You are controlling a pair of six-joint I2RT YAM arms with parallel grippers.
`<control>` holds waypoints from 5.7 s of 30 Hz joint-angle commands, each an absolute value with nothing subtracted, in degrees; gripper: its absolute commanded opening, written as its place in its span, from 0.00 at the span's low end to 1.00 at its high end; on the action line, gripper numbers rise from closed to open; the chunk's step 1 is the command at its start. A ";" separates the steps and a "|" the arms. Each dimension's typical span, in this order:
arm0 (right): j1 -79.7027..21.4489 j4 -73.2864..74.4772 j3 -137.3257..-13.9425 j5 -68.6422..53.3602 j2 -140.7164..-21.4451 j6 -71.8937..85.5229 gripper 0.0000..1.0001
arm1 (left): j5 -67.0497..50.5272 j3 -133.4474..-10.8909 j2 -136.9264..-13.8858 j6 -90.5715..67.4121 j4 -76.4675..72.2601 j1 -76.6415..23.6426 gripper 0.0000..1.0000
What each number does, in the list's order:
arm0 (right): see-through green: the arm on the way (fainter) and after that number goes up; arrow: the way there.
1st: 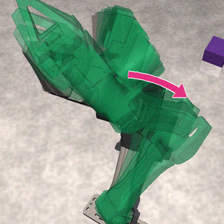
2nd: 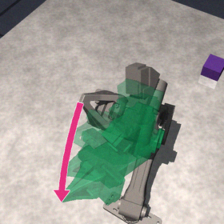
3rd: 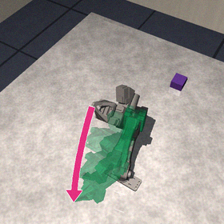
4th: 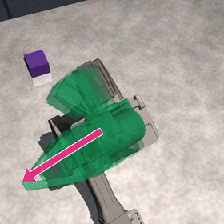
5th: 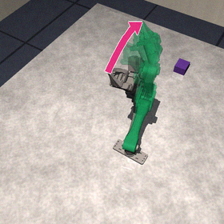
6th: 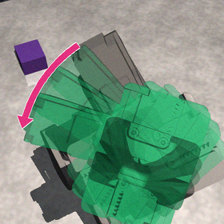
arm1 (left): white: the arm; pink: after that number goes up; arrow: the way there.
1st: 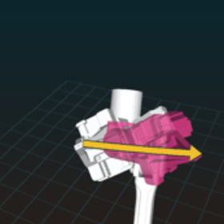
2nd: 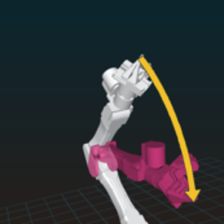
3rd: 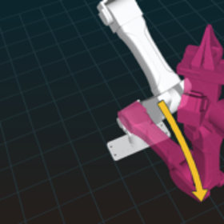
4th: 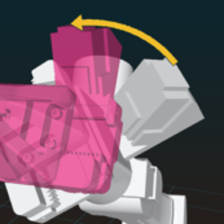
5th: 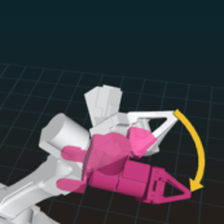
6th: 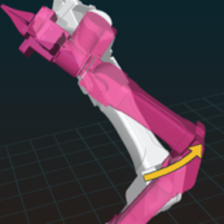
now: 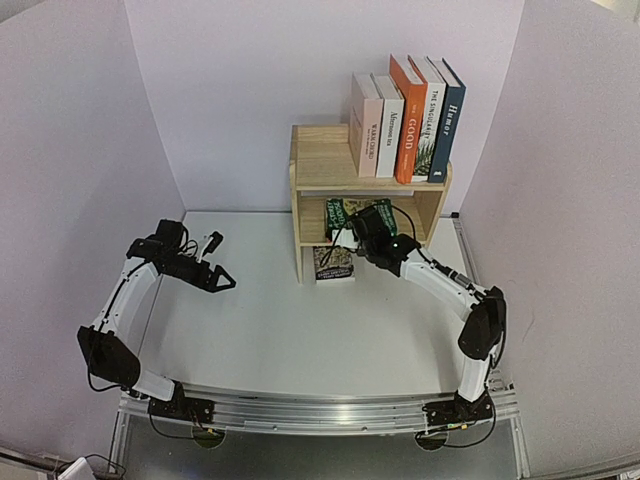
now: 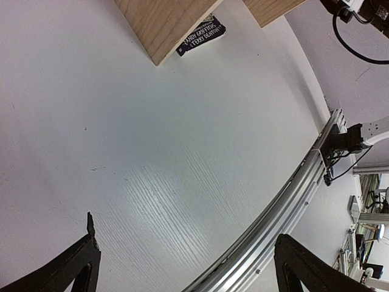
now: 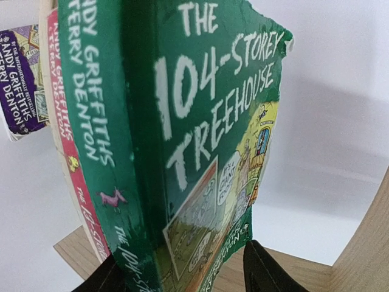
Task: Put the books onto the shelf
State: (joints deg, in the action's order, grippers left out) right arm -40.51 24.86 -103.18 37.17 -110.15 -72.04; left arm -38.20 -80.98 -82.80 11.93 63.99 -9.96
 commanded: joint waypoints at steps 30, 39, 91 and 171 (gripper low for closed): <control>-45.30 39.11 -110.90 23.92 -102.70 -52.13 0.86 | -39.04 -80.11 -82.60 13.76 63.66 -9.84 1.00; -51.54 26.45 -88.49 20.42 -90.33 -5.55 0.92 | -39.09 -79.76 -81.71 15.07 63.84 -9.78 1.00; -36.24 -44.33 -59.74 18.68 -126.76 72.37 0.63 | -40.33 -79.26 -80.49 16.26 63.36 -9.79 1.00; -40.34 16.24 -60.01 -0.14 -100.77 46.74 0.88 | -30.21 -73.15 -101.44 12.73 42.76 -36.91 0.99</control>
